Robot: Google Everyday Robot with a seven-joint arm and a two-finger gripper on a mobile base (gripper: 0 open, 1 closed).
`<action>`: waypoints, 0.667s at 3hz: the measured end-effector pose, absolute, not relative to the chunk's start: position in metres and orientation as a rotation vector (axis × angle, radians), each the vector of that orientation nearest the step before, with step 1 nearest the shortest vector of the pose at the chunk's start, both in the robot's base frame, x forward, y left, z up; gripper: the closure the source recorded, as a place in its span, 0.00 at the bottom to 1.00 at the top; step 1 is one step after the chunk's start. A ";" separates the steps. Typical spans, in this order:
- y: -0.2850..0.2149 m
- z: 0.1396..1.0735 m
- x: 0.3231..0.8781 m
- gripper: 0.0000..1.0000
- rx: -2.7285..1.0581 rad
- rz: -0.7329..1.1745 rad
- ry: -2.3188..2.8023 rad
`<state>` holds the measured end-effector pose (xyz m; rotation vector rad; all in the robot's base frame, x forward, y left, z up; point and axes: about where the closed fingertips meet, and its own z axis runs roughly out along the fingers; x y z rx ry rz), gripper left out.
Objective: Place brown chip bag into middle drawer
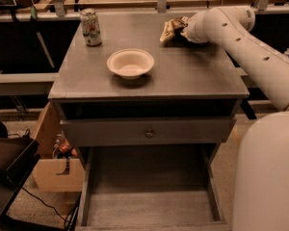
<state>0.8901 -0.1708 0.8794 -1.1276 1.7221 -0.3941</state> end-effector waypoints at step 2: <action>-0.166 0.940 0.888 1.00 -1.151 -0.480 1.689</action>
Offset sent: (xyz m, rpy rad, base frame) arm -0.0097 0.0011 0.1398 -0.1234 -0.1094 -0.0396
